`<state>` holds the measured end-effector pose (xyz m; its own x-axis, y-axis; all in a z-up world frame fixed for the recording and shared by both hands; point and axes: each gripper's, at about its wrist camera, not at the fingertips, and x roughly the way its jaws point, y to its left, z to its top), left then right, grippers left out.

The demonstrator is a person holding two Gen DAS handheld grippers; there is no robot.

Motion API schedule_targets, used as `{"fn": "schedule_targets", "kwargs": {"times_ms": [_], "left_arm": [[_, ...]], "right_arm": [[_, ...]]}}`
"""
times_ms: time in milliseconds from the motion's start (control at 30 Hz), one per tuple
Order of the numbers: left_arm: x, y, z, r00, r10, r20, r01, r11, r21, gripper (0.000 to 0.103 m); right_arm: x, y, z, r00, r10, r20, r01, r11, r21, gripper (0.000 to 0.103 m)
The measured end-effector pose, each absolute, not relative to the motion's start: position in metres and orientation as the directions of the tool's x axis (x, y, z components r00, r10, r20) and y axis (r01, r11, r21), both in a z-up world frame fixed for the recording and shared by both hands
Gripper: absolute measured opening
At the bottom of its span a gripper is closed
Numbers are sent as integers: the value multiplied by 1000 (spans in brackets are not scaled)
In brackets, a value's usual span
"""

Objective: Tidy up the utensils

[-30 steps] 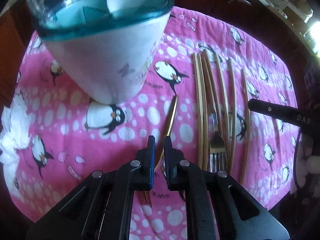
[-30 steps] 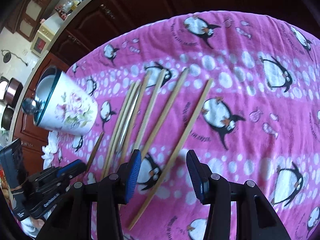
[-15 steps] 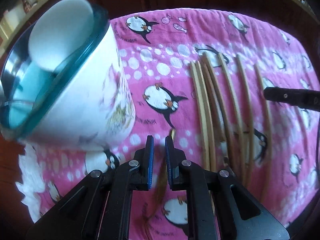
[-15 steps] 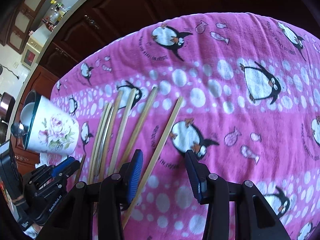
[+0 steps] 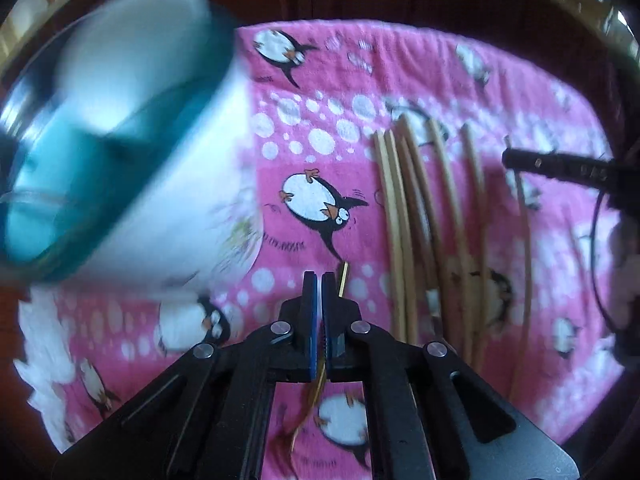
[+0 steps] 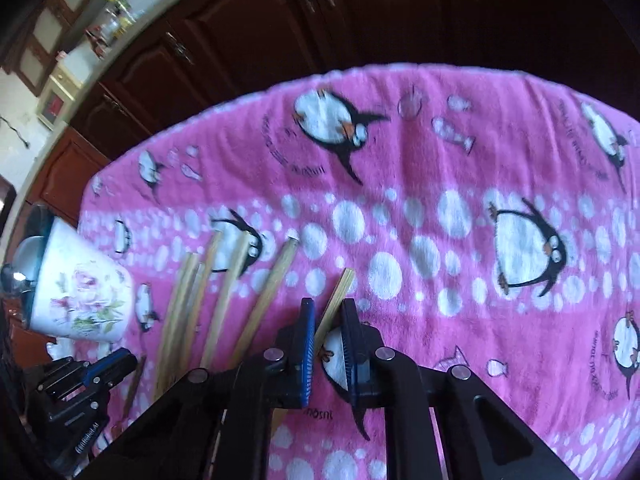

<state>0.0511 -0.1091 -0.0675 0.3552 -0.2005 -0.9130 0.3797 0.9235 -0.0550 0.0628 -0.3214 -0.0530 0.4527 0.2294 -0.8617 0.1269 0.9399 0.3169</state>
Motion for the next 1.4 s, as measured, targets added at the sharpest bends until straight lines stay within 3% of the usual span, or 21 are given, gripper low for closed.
{"fn": "schedule_targets", "kwargs": {"times_ms": [200, 333, 467, 600, 767, 967, 1000, 1067, 1300, 1400], "left_arm": [[36, -63, -34, 382, -318, -868, 330, 924, -193, 1], [28, -46, -28, 384, -332, -862, 306, 926, -221, 0], [23, -59, -32, 381, -300, -874, 347, 923, -166, 2], [32, -93, -57, 351, -254, -901, 369, 922, -116, 12], [40, -123, -86, 353, -137, -925, 398, 917, 16, 12], [46, -139, -94, 368, -84, -926, 403, 912, 78, 11], [46, -140, -93, 367, -88, -926, 409, 909, 75, 7], [46, -142, -90, 362, -107, -926, 419, 906, 59, 7], [40, -99, -44, 348, -298, -889, 360, 918, -166, 6], [34, -76, -24, 361, -360, -860, 336, 911, -240, 5]], "right_arm": [[27, -322, -19, 517, 271, -812, 75, 931, 358, 9], [6, -322, -3, 541, 288, -790, 53, 926, 374, 9], [-4, -323, 2, 545, 289, -787, 57, 924, 379, 9], [-13, -322, 7, 550, 298, -780, 59, 918, 392, 9], [-19, -318, 13, 551, 302, -778, 44, 920, 389, 9], [-12, -318, -5, 494, 315, -810, 62, 917, 394, 9], [-8, -317, -13, 470, 313, -825, 72, 918, 389, 11], [-1, -314, -26, 436, 300, -848, 83, 926, 369, 24], [39, -303, -65, 359, 269, -894, 110, 939, 326, 24], [48, -302, -66, 371, 250, -894, 97, 947, 305, 8]]}}
